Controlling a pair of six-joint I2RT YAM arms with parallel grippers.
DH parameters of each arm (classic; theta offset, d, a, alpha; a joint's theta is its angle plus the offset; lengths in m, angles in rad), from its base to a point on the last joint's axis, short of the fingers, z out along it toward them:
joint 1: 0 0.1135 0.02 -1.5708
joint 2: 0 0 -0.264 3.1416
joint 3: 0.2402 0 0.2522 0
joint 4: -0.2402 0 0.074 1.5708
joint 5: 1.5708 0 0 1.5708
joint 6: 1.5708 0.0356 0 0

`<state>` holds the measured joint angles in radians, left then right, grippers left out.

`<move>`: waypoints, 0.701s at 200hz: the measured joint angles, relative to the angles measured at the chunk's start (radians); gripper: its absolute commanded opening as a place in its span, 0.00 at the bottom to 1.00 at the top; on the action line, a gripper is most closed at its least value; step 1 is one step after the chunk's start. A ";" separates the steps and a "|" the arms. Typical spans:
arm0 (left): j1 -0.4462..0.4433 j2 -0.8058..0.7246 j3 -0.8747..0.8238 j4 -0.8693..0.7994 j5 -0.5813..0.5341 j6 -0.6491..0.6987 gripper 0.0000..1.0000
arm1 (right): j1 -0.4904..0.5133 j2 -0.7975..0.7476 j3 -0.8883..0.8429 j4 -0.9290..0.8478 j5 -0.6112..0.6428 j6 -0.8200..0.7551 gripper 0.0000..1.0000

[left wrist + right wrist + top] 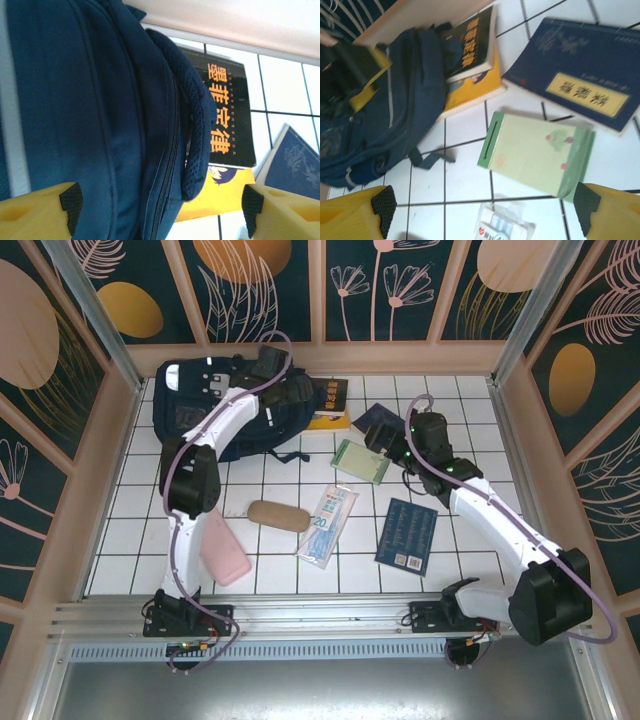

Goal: Pack the student bag

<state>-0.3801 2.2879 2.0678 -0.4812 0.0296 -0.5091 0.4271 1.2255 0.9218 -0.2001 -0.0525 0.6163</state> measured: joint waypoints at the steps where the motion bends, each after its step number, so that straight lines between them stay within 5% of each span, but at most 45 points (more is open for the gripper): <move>1: 0.000 0.003 0.003 -0.001 0.000 0.000 0.81 | 0.001 0.000 0.000 0.000 -0.002 0.000 0.92; 91: -0.007 0.190 0.149 0.026 0.047 0.005 0.58 | 0.014 0.037 -0.008 -0.001 -0.055 -0.008 0.88; 140: -0.012 0.219 0.185 0.029 0.045 0.034 0.19 | 0.018 0.066 0.016 -0.005 -0.081 -0.016 0.74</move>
<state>-0.3923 2.5065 2.2524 -0.4526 0.0742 -0.4751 0.4454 1.2915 0.9379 -0.2047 -0.1333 0.5999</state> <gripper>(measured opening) 0.285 0.757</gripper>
